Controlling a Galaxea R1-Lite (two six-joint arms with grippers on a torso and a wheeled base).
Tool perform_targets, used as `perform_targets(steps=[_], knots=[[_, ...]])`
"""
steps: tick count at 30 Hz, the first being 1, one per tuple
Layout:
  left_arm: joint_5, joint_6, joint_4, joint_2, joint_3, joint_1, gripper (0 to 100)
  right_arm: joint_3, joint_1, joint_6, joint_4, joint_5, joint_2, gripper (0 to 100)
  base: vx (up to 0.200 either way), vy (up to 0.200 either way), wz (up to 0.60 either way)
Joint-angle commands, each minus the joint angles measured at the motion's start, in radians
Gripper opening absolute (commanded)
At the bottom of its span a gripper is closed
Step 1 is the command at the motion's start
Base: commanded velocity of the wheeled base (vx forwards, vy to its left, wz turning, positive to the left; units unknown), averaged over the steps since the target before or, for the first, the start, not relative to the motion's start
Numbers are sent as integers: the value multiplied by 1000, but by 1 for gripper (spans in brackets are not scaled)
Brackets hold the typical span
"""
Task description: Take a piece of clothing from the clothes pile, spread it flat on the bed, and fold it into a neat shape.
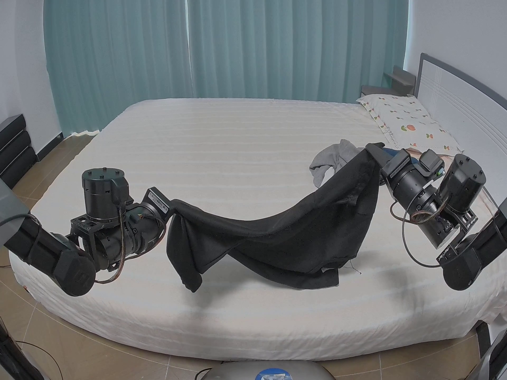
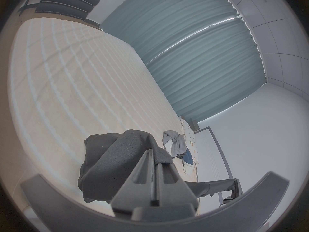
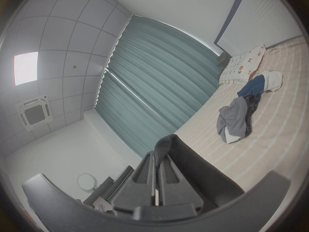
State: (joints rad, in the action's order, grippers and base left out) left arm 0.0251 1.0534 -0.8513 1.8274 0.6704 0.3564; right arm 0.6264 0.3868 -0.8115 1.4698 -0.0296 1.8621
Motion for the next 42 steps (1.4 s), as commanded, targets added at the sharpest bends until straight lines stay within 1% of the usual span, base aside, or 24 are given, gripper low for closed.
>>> perform_targets(steps=[1, 2, 4, 7, 10, 14, 15, 19, 22, 25, 27, 28, 30, 34, 35, 36, 37, 38, 39, 40, 41, 42], knots=[[1, 0, 3, -2, -2, 0, 0, -42, 3, -17, 24, -3, 5, 0, 0, 200, 0], [1, 0, -3, 9, -20, 0, 0, -77, 6, -18, 66, 5, 29, 0, 0, 0, 0], [1, 0, -6, 10, -28, 0, 0, -89, 9, -15, 83, -1, 45, 0, 0, 0, 0], [-1, 0, -5, 10, -28, 1, 0, -91, 6, -15, 86, 2, 37, 0, 0, 0, 0], [-4, 0, -5, 9, -35, 13, 0, -103, 6, -14, 72, 2, -11, 0, 0, 0, 0], [-4, 0, -3, 1, -45, 26, 0, -119, 14, -11, 72, 2, -44, 0, -200, 0, 0], [-4, 0, 6, -4, -48, 46, 0, -126, 23, -11, 70, 0, -69, 0, -200, 0, 0], [-4, -4, 6, -22, -68, 72, 0, -132, 34, -6, 60, -1, -113, 0, -200, 0, 0], [-2, -20, 8, -53, -80, 96, 0, -132, 38, 0, 1, -1, -196, 0, -200, 0, 0], [-2, -41, 14, -102, -88, 96, 0, -120, 61, 8, -71, -3, -281, 0, -200, 0, 0], [-4, -46, 52, -143, -84, 96, 0, -102, 70, 14, -129, -1, -324, 0, -200, 0, 0], [-2, -46, 57, -146, -84, 96, 0, -100, 72, 14, -132, -1, -325, 0, -200, 0, 0], [-4, -46, 132, -195, -65, 96, 0, -28, 72, 29, -197, -3, -354, 0, 0, 0, 0], [-5, -46, 205, -247, -29, 92, 0, 107, 67, 43, -342, -9, -416, 0, 0, 0, 0], [-5, -46, 212, -251, -26, 90, 0, 124, 67, 43, -364, -9, -423, 0, 0, 0, 0], [-5, -46, 235, -261, -12, 84, 0, 187, 69, 43, -444, -12, -455, 0, 0, 0, 0], [-5, -46, 244, -263, -8, 81, 0, 210, 69, 43, -471, -12, -465, 0, 0, 0, 0], [-7, -46, 267, -267, 1, 72, 0, 259, 70, 43, -533, -10, -482, 0, 0, 0, 0], [-7, -46, 267, -267, 1, 72, 0, 259, 70, 43, -533, -10, -482, 0, 0, 0, 0], [-8, -46, 301, -257, 21, 59, 0, 323, 67, 43, -603, -10, -488, 0, 0, 0, 0], [-8, -46, 301, -257, 21, 59, 0, 323, 67, 43, -603, -10, -488, 0, 0, 0, 0], [-8, -44, 327, -246, 40, 42, 0, 369, 66, 43, -661, -9, -474, 0, 0, 0, 0]])
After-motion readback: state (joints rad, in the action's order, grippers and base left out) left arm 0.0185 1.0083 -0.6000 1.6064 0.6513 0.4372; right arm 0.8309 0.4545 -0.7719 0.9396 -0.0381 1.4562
